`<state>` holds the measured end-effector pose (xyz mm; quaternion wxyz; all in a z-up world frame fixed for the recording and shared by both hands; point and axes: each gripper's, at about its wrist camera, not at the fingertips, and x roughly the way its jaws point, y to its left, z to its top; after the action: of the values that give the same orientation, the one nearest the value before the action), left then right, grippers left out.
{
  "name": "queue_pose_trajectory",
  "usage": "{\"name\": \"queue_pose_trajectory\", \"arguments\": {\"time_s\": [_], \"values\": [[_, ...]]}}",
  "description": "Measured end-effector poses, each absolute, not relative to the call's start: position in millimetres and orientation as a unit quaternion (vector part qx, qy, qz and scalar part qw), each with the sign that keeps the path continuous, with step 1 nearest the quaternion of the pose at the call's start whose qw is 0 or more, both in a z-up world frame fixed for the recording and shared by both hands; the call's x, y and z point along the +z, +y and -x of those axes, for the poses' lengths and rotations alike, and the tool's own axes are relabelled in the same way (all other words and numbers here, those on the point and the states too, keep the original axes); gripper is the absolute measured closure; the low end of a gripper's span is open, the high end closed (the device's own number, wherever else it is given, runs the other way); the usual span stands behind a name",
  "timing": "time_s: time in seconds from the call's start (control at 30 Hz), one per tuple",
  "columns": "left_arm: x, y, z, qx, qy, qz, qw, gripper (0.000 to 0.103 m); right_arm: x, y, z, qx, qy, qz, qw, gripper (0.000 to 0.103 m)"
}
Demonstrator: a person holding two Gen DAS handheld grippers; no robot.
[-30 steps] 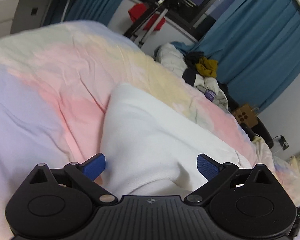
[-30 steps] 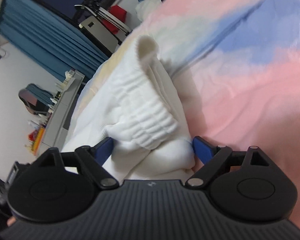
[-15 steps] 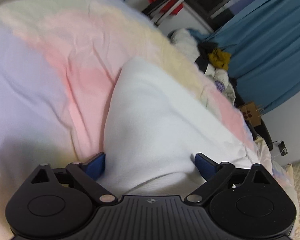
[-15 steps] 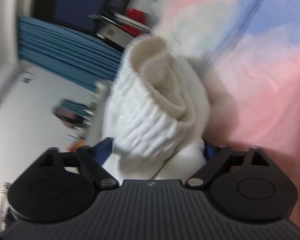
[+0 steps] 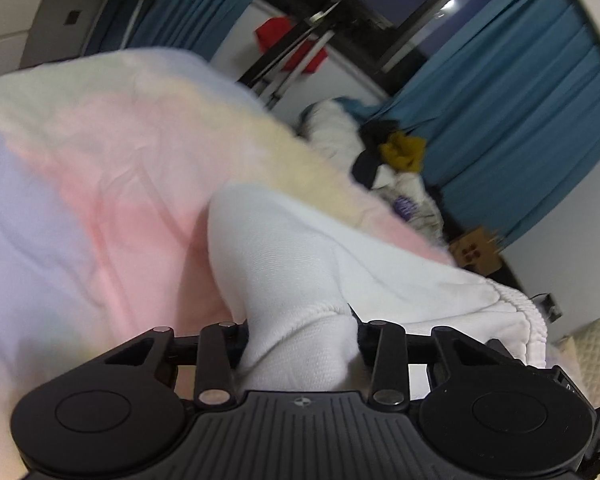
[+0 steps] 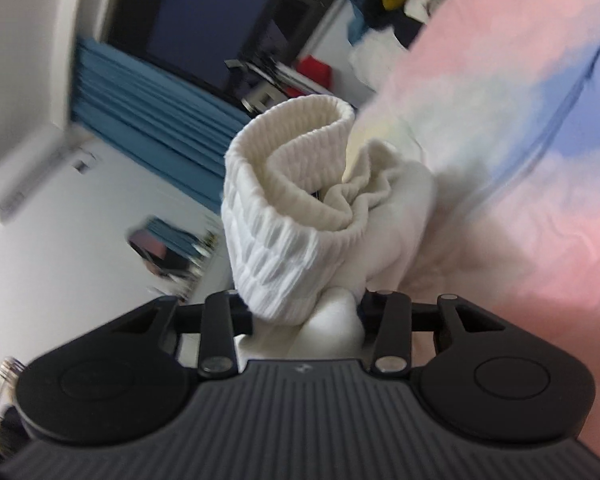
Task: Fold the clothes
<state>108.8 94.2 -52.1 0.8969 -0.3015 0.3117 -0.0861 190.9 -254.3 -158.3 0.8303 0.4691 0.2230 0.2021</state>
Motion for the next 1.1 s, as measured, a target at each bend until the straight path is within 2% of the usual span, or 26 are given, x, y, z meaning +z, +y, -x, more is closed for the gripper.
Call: {"name": "queue_pose_trajectory", "arguments": {"time_s": [0.33,0.57,0.7,0.87,1.0,1.1], "values": [[16.1,-44.4,-176.0,-0.179,0.278,0.260,0.907,0.063,-82.7,-341.3,-173.0,0.154,0.098,-0.461,0.868,0.061],[9.9,-178.4,-251.5,-0.253,0.256,0.260,0.896,0.063,-77.1,-432.4,-172.4,0.098,-0.023,-0.450,0.888,0.061],[-13.5,-251.1,-288.9,-0.301,0.255,0.228,0.890,0.063,-105.0,-478.8,-170.7,0.054,-0.086,-0.453,0.886,0.061],[-65.7,-328.7,-316.3,-0.326,0.298,0.159,0.883,0.063,-175.2,-525.7,-164.2,-0.026,-0.125,-0.517,0.846,0.061],[-118.8,-364.3,-323.6,-0.308,0.357,0.102,0.876,0.062,-239.4,-542.9,-167.0,-0.101,-0.073,-0.580,0.805,0.061],[-142.5,-373.3,-330.0,-0.310,0.361,0.064,0.877,0.055,-275.5,-546.6,-167.3,-0.124,-0.046,-0.611,0.781,0.061]]}}
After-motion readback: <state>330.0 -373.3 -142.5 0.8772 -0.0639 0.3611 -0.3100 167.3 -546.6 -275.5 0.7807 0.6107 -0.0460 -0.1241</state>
